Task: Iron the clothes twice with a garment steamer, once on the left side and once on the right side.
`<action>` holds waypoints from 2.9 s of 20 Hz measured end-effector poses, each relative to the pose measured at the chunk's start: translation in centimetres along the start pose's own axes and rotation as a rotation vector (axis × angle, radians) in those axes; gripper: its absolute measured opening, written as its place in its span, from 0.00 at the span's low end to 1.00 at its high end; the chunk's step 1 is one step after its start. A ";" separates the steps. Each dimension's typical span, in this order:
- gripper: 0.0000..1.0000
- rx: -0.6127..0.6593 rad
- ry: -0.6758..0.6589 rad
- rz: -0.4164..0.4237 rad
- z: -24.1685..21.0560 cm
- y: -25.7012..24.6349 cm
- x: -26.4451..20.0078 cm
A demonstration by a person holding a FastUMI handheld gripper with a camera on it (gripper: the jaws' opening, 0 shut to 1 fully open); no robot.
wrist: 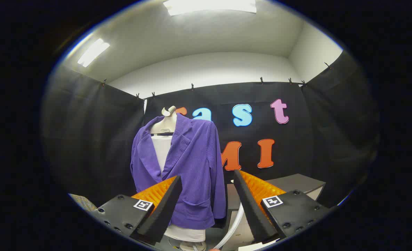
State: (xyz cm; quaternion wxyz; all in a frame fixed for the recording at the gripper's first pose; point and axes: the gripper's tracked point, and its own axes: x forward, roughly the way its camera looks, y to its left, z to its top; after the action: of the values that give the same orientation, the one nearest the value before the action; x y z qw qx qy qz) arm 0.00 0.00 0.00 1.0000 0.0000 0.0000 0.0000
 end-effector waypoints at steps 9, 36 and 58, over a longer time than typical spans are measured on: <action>0.99 -0.002 0.019 -0.050 -0.8 -1.5 0.7; 0.99 0.010 0.036 -0.067 -1.2 -3.8 1.9; 0.99 -0.030 0.234 -0.122 -0.3 -12.4 26.8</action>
State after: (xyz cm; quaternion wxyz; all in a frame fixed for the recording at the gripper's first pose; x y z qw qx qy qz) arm 26.78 -12.44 -0.28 0.9912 -0.0152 0.1168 -0.0607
